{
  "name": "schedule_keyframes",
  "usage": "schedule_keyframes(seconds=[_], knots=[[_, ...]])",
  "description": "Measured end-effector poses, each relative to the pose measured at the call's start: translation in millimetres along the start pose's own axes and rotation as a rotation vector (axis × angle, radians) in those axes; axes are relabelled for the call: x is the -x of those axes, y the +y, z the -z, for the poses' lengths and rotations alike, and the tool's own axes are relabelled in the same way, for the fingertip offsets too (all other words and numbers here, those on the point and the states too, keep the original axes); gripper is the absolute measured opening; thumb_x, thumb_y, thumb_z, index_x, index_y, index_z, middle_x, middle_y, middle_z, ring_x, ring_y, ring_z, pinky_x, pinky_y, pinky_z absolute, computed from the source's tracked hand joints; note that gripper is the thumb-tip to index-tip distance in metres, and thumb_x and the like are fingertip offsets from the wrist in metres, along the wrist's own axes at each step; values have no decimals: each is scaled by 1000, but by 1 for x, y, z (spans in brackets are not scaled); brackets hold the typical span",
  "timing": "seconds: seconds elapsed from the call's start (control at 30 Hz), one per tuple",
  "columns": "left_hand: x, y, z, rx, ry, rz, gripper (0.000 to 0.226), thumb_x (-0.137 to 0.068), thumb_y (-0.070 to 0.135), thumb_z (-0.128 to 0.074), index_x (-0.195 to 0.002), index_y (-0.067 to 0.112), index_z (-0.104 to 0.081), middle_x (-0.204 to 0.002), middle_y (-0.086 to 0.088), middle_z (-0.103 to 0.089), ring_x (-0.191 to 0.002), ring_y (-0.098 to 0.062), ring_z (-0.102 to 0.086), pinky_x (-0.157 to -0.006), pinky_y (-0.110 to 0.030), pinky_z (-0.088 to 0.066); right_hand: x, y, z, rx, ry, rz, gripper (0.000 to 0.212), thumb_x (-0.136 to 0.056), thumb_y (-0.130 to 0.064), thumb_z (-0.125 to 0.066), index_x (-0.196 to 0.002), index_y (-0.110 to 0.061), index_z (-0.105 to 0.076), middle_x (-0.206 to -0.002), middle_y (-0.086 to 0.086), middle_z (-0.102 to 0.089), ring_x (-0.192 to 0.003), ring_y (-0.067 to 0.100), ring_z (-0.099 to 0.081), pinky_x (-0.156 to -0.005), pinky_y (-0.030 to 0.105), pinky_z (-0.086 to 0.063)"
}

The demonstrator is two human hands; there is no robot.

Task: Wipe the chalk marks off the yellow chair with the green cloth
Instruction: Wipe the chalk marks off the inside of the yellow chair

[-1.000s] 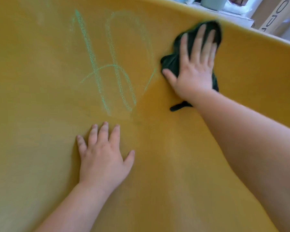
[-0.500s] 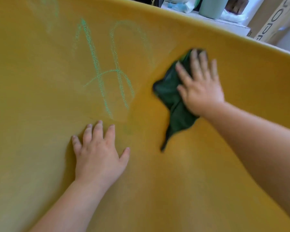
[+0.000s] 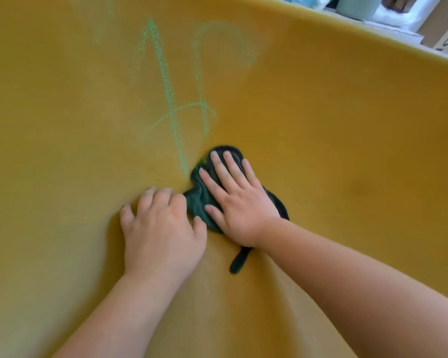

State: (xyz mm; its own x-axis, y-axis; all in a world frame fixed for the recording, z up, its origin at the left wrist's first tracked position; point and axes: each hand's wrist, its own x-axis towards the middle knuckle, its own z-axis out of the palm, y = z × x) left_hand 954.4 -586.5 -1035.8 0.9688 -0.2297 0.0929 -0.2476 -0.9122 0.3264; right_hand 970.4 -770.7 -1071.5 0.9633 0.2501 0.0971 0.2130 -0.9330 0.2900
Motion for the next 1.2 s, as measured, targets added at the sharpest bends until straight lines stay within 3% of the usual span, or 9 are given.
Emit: schedule_keyframes(seconds=[0.1,0.27,0.37,0.5,0.73,0.83,0.93,1.03,1.2], knots=[[1,-4,2,-5,-23,6,42,-77,47,-44,-100,20,-66,-125,-4,-63,-129,-28,-49,-103,-56,-37,15,35,5,95,-13,-65,74,-101,-64,-15,-163,-26,-5,-167,6,16,-155,28,18,-125,48,9],[5,2,8,-41,-162,10,43,-91,49,-40,-127,29,-54,-152,2,-38,-146,-22,-24,-117,-58,-18,-3,149,79,183,177,-622,84,-101,-64,-25,-162,-12,0,-168,21,10,-155,39,10,-125,58,1],[4,8,6,-61,-172,9,40,-93,49,-39,-126,32,-54,-152,1,-36,-146,-25,-21,-115,-67,-12,-50,137,102,101,331,-765,92,-98,-67,-25,-160,-5,3,-165,30,6,-154,46,6,-124,60,-1],[3,9,5,-57,-168,6,39,-92,46,-39,-124,33,-57,-152,0,-37,-146,-27,-21,-114,-69,-14,-55,74,62,31,232,-632,93,-95,-72,-25,-162,-12,2,-166,26,10,-154,44,10,-125,57,0],[-3,0,8,-51,-29,45,37,-80,41,-41,-102,25,-67,-127,-2,-58,-123,-28,-47,-104,-60,-34,47,-28,9,-163,-225,-215,75,-100,-69,-9,-157,-32,22,-159,5,40,-146,25,40,-124,46,16],[-4,-4,9,-56,-51,41,34,-84,38,-42,-105,26,-65,-130,-1,-55,-124,-26,-44,-104,-56,-33,95,14,6,-104,-233,-64,70,-98,-72,-7,-158,-41,9,-167,2,22,-153,27,25,-124,42,11],[-3,-1,10,-65,-85,34,33,-88,39,-44,-113,28,-62,-135,-1,-49,-129,-26,-38,-109,-58,-28,118,117,19,204,-197,-294,83,-94,-76,-2,-160,-30,-24,-168,10,-6,-156,32,-5,-122,50,-3],[-2,2,8,-108,-116,7,35,-91,40,-44,-120,29,-59,-142,-2,-42,-134,-27,-32,-113,-61,-23,113,167,36,252,-215,-520,88,-94,-75,-3,-162,-22,-15,-168,15,9,-156,36,9,-124,57,2],[-2,3,6,-151,-96,-5,33,-92,36,-45,-120,27,-60,-138,-3,-45,-132,-29,-35,-111,-63,-26,71,54,0,-24,-130,-570,87,-95,-69,-12,-161,-16,5,-163,24,23,-151,43,22,-123,58,7]])
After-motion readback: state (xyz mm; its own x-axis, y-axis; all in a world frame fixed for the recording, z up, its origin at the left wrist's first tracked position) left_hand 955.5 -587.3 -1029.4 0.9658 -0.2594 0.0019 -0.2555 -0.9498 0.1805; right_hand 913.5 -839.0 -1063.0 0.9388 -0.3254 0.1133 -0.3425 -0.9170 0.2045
